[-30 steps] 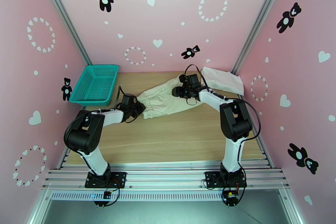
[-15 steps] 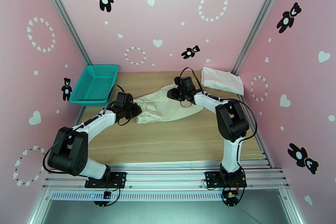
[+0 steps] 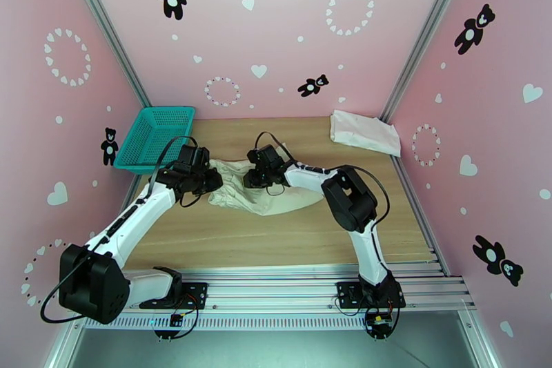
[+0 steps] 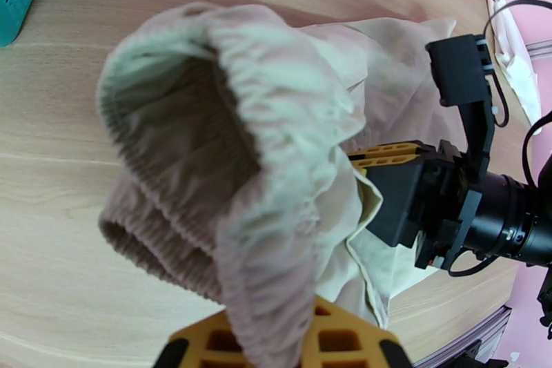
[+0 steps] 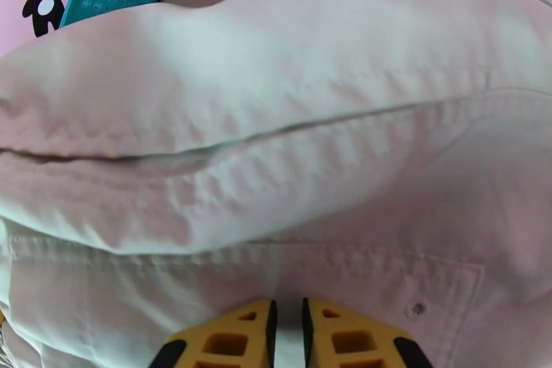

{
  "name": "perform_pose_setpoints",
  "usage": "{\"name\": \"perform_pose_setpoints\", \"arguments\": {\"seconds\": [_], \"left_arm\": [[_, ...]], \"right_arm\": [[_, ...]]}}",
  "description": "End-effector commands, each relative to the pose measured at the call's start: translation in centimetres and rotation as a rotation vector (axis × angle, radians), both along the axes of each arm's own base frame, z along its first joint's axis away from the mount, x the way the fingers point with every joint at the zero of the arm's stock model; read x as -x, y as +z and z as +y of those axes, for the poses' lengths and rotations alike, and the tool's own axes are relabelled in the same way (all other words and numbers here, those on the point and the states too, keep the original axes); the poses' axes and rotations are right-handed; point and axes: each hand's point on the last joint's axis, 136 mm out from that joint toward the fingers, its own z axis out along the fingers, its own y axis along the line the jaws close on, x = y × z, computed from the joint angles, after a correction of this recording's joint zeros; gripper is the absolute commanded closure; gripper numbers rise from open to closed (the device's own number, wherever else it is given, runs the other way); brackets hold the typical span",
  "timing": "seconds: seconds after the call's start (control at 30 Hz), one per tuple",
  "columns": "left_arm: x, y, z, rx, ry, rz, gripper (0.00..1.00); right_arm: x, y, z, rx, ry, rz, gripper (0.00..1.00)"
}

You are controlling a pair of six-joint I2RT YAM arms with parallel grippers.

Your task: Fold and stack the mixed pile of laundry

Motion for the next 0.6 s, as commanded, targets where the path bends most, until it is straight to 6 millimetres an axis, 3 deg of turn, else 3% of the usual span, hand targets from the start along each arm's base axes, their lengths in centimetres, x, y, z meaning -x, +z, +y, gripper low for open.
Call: {"name": "perform_pose_setpoints", "arguments": {"seconds": [0.0,0.13,0.37,0.47,0.57], "left_arm": [[0.2,3.0,0.4,-0.039,-0.033,-0.055,1.00],[-0.1,4.6,0.3,-0.043,-0.032,-0.059,1.00],[-0.5,5.0,-0.9,-0.092,-0.045,-0.026,1.00],[-0.8,4.8,-2.0,-0.133,-0.046,-0.025,1.00],[-1.3,4.5,-3.7,-0.149,-0.059,-0.010,1.00]], "right_arm": [[0.6,0.8,1.5,-0.014,0.048,-0.001,0.82],[0.3,2.6,-1.1,0.022,0.028,-0.033,0.79],[0.7,4.3,-9.7,0.111,-0.067,-0.081,0.76],[1.5,3.9,-12.8,0.129,-0.112,-0.087,0.74],[2.2,2.7,-14.5,0.159,-0.119,-0.052,0.74]]}}
